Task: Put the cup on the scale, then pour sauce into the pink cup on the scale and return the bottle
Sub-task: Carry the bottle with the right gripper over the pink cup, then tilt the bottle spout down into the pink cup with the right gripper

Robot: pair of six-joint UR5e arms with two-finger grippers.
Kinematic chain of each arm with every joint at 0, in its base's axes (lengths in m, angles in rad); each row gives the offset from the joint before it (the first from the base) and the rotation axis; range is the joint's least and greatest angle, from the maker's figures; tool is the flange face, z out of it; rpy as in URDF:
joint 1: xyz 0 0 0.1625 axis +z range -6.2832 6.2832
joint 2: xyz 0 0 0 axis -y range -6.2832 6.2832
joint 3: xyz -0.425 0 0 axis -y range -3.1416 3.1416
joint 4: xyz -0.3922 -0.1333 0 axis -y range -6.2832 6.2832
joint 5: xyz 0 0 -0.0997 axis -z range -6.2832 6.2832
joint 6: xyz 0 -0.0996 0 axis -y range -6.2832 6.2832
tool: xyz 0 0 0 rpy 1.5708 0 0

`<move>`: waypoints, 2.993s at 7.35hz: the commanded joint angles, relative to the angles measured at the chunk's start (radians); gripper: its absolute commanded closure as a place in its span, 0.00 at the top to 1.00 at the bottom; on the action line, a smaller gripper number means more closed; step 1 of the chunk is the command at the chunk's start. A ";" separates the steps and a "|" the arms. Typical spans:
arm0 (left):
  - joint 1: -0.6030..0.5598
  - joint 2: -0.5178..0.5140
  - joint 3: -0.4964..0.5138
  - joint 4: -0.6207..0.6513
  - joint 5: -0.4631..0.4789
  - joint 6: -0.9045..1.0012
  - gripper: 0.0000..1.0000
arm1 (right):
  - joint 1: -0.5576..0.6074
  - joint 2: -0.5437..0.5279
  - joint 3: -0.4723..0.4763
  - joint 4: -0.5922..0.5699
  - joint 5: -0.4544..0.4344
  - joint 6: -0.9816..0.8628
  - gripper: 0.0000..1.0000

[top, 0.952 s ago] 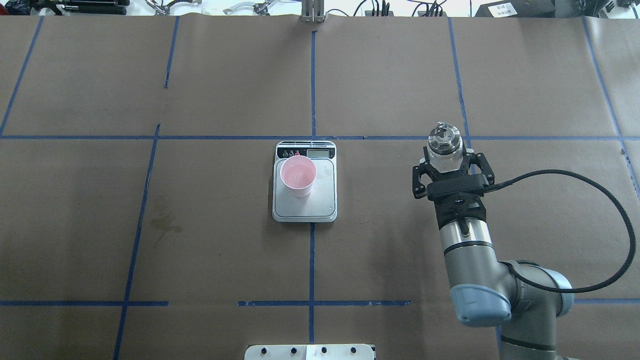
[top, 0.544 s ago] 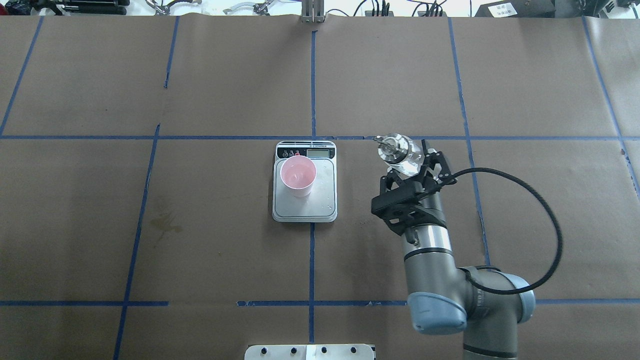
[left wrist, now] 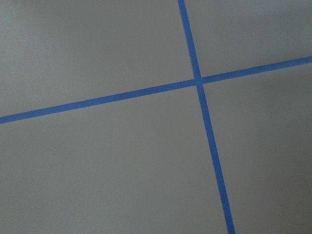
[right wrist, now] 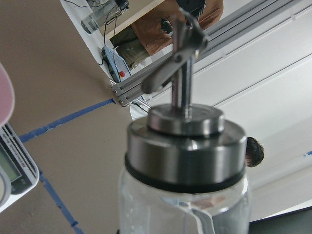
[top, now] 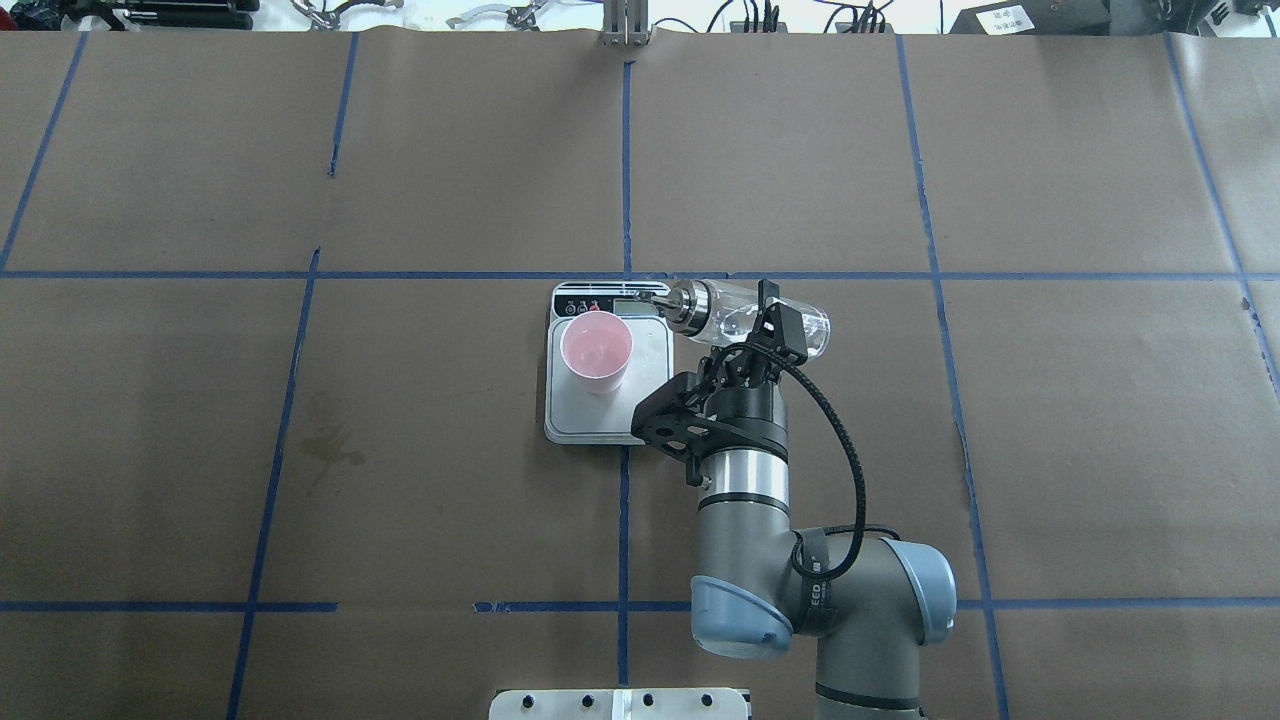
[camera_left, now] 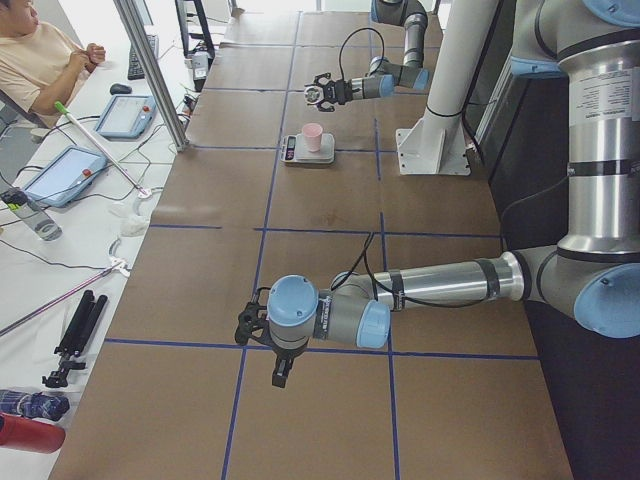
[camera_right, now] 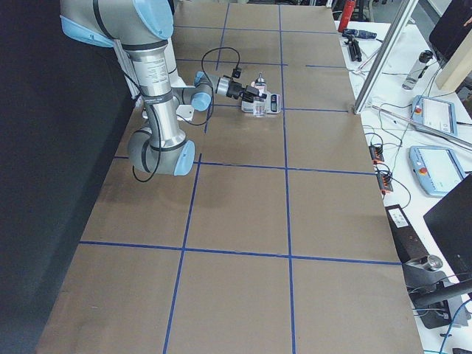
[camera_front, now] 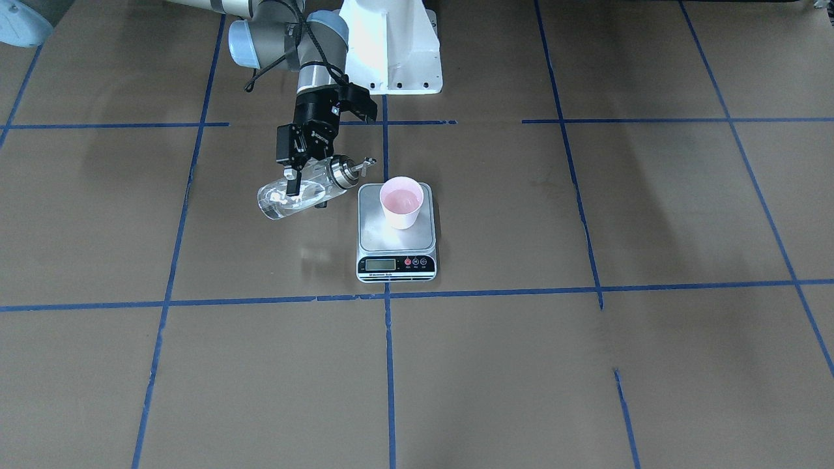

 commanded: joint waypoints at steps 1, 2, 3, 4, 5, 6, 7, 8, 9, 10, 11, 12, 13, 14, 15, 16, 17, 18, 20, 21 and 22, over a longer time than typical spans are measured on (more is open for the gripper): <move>0.000 0.000 0.000 0.000 0.000 0.001 1.00 | 0.007 0.020 -0.008 -0.143 0.000 -0.011 0.00; 0.000 0.000 0.000 0.000 0.002 -0.001 1.00 | 0.013 0.036 -0.008 -0.237 0.000 -0.015 0.00; 0.000 0.000 0.000 0.000 0.002 -0.001 1.00 | 0.016 0.060 -0.011 -0.338 -0.001 -0.046 0.00; 0.000 0.000 0.000 0.000 0.002 0.001 1.00 | 0.014 0.066 -0.014 -0.374 -0.025 -0.057 0.00; 0.000 0.000 0.000 0.000 0.002 0.001 1.00 | 0.007 0.066 -0.021 -0.377 -0.048 -0.096 0.00; 0.000 0.000 0.000 0.000 0.002 -0.001 1.00 | 0.002 0.066 -0.030 -0.377 -0.093 -0.183 0.00; 0.000 0.000 0.000 0.000 0.002 0.001 1.00 | 0.001 0.062 -0.031 -0.377 -0.099 -0.196 0.00; 0.000 0.000 0.000 0.000 0.000 0.001 1.00 | 0.001 0.060 -0.031 -0.377 -0.114 -0.243 0.00; 0.001 0.000 0.000 0.000 0.000 0.001 1.00 | 0.001 0.062 -0.031 -0.377 -0.134 -0.288 0.00; 0.001 0.000 0.000 0.001 0.000 0.001 1.00 | 0.001 0.060 -0.031 -0.377 -0.142 -0.316 0.00; 0.001 0.000 0.000 0.000 0.000 0.001 1.00 | 0.002 0.057 -0.031 -0.377 -0.163 -0.354 0.00; 0.001 0.000 0.000 0.000 0.000 0.001 1.00 | 0.001 0.054 -0.031 -0.377 -0.173 -0.363 0.00; 0.001 0.000 0.000 0.000 0.000 0.001 1.00 | 0.001 0.054 -0.031 -0.377 -0.188 -0.398 0.00; 0.001 0.000 0.000 0.000 0.000 0.001 1.00 | 0.001 0.054 -0.031 -0.377 -0.191 -0.405 0.00; 0.001 0.000 0.000 0.000 0.000 0.001 1.00 | 0.001 0.053 -0.031 -0.377 -0.196 -0.413 0.00; 0.000 0.000 0.000 0.000 0.000 0.001 1.00 | 0.001 0.053 -0.031 -0.377 -0.196 -0.414 0.00; 0.001 0.000 0.000 0.000 0.000 0.001 1.00 | 0.002 0.053 -0.031 -0.377 -0.196 -0.414 0.00; 0.001 0.000 0.000 0.000 0.000 0.001 1.00 | 0.002 0.054 -0.031 -0.377 -0.196 -0.414 0.00; 0.001 0.000 0.000 0.000 0.000 0.001 1.00 | 0.002 0.054 -0.031 -0.377 -0.196 -0.414 0.00; 0.000 0.000 0.000 0.000 0.000 0.001 1.00 | 0.004 0.054 -0.031 -0.377 -0.196 -0.414 0.00; 0.000 0.000 0.000 0.000 0.000 0.001 1.00 | 0.004 0.054 -0.032 -0.377 -0.196 -0.414 0.00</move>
